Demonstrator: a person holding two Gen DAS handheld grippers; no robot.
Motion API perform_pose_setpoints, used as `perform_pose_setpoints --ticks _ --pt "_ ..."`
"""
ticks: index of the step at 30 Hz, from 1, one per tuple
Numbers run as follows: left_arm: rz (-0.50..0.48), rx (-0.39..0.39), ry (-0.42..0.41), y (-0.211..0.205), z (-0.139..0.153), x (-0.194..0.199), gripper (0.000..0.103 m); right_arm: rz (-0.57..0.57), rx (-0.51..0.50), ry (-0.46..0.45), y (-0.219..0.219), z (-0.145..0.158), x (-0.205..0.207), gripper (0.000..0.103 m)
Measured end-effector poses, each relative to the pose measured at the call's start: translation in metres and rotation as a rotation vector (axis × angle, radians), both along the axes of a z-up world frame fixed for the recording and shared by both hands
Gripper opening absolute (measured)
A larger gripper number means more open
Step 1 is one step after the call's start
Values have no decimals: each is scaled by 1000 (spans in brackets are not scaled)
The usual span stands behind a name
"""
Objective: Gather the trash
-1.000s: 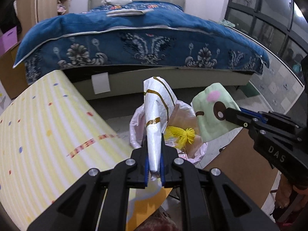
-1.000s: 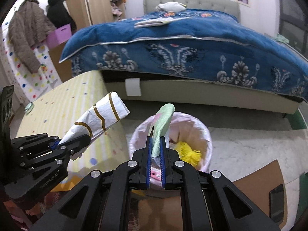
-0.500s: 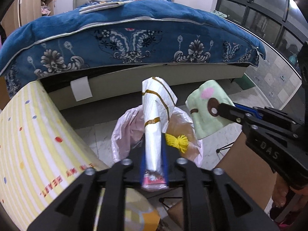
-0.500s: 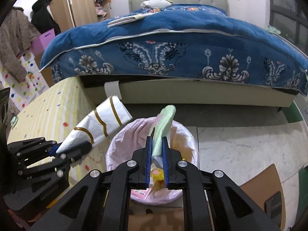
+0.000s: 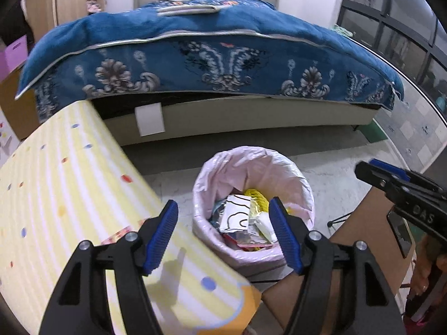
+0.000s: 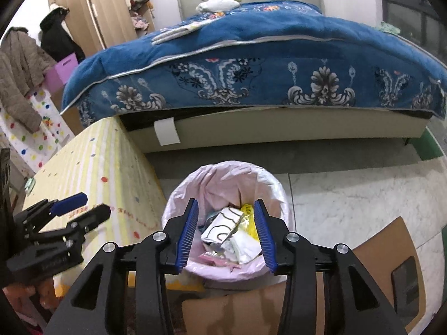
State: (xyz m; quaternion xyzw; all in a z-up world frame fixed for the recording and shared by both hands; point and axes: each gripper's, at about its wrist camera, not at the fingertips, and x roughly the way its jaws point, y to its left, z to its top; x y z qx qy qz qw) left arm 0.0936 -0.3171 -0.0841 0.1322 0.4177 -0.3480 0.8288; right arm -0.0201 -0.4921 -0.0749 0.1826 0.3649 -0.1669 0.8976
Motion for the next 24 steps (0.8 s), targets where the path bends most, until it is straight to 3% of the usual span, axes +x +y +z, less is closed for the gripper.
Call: perform_pose_setpoints --ticks 5,10,14,24 --pt "49 7 -41 26 21 -9 76 46 -41 -12 26 23 -6 61" --pt "97 6 -72 57 45 -21 86 94 -71 -31 52 46 -11 88" --pt "169 5 -96 89 67 -29 96 128 -100 -57 76 68 -17 91" --pt "377 -6 -129 188 107 -58 96 317 -150 -125 160 116 -24 93"
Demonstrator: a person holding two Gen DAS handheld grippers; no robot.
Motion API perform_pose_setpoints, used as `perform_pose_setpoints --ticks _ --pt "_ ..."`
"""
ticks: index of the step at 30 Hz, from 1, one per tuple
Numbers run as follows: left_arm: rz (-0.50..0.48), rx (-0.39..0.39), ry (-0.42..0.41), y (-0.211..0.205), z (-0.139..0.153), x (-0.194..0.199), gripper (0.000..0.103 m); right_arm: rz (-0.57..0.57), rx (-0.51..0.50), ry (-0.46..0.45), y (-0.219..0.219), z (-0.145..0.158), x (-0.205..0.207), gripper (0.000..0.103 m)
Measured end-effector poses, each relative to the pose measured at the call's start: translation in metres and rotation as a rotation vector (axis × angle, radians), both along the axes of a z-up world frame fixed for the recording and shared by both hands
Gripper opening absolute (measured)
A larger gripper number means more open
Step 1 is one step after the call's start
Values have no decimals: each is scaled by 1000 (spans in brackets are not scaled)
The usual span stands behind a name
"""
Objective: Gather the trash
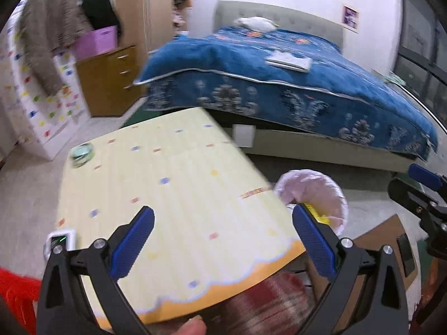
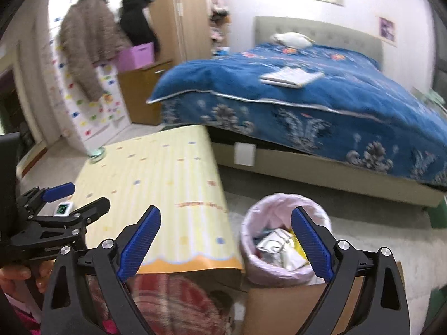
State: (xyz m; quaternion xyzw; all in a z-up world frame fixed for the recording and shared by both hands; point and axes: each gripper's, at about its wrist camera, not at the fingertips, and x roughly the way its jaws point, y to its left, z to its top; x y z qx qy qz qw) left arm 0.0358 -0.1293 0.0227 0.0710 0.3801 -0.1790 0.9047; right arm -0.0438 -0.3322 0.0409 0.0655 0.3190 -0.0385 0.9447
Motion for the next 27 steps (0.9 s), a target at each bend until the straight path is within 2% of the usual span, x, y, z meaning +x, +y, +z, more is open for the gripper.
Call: perform_pose_setpoints --ticks 6,14,21,27 --pt "160 65 -15 60 6 -16 96 130 -50 -4 52 10 6 94" --pt "301 120 -5 121 12 -34 96 237 -60 -1 95 15 10 94" --pt "347 110 -3 147 17 -45 96 263 -81 0 112 17 13 94" --pt "358 101 -3 151 18 -43 96 262 -86 1 113 18 14 94"
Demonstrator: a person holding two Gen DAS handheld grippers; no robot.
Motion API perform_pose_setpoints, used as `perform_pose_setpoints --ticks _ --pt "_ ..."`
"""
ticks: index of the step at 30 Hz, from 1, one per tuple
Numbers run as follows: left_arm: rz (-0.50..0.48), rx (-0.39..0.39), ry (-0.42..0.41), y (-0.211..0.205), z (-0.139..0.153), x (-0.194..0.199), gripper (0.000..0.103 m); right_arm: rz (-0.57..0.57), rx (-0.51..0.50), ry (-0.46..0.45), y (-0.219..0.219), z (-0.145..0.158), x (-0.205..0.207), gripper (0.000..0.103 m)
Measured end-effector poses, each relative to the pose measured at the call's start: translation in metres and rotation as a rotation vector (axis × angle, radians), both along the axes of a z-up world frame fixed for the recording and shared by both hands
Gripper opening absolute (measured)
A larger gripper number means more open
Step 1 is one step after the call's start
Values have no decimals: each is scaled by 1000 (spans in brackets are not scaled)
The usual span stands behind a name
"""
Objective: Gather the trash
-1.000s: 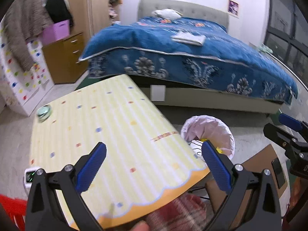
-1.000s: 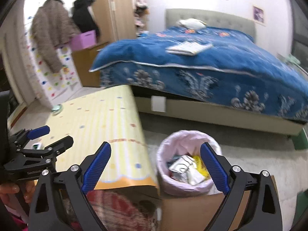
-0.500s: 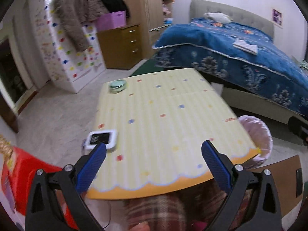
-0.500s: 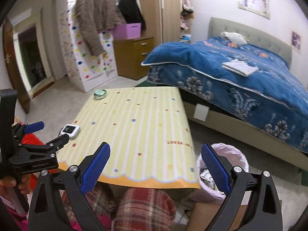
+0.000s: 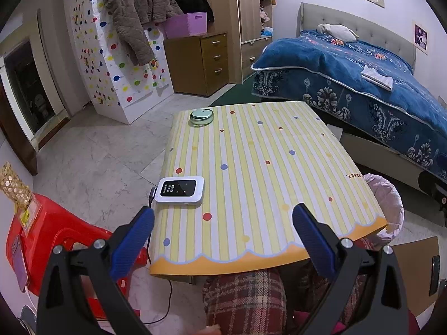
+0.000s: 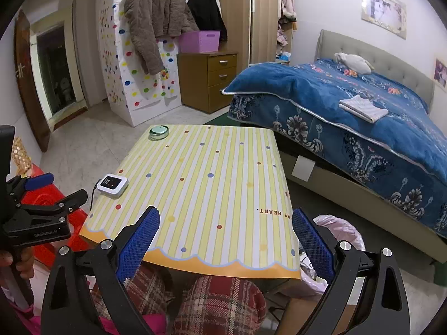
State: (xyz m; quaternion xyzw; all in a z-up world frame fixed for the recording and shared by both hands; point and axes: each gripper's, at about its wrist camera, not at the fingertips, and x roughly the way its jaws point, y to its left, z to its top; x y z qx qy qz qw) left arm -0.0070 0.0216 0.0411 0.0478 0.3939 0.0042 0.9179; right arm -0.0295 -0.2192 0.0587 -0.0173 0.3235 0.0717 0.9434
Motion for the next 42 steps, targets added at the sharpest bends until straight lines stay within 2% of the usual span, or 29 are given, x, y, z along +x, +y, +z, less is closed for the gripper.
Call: perform_pose_setpoints --ticks 42 --pt "-10 -9 9 -5 -1 1 96 -6 7 18 -2 -8 3 94"
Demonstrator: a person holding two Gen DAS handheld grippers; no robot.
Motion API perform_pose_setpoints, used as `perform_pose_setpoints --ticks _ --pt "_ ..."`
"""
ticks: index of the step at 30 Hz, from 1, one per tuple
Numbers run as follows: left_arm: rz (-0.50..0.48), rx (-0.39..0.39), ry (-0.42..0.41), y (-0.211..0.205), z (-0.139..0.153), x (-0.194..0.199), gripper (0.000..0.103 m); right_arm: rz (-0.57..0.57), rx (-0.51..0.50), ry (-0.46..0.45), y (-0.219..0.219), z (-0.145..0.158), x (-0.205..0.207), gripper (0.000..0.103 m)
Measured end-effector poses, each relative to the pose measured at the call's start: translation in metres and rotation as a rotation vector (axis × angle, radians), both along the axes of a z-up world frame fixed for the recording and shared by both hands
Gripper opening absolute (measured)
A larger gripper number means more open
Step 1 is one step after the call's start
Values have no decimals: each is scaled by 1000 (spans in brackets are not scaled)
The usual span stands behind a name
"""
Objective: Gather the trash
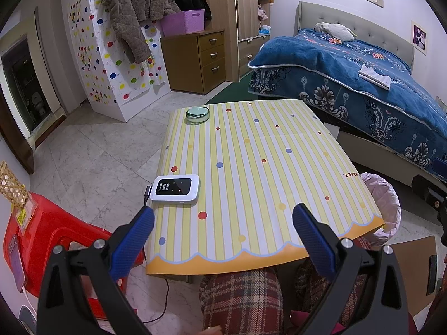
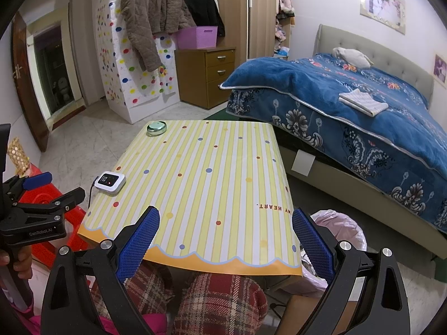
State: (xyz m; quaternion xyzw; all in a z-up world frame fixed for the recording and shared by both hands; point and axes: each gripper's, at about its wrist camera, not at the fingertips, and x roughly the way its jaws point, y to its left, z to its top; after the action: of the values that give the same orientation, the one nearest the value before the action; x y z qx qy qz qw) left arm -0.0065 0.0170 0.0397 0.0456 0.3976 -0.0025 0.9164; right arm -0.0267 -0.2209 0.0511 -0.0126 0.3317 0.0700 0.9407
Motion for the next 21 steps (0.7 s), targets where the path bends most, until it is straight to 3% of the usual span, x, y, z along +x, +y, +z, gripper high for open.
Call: perform_pose_setpoints --ticks 21 --pt "1 -2 2 1 -1 0 96 -2 -1 1 0 -1 -1 94"
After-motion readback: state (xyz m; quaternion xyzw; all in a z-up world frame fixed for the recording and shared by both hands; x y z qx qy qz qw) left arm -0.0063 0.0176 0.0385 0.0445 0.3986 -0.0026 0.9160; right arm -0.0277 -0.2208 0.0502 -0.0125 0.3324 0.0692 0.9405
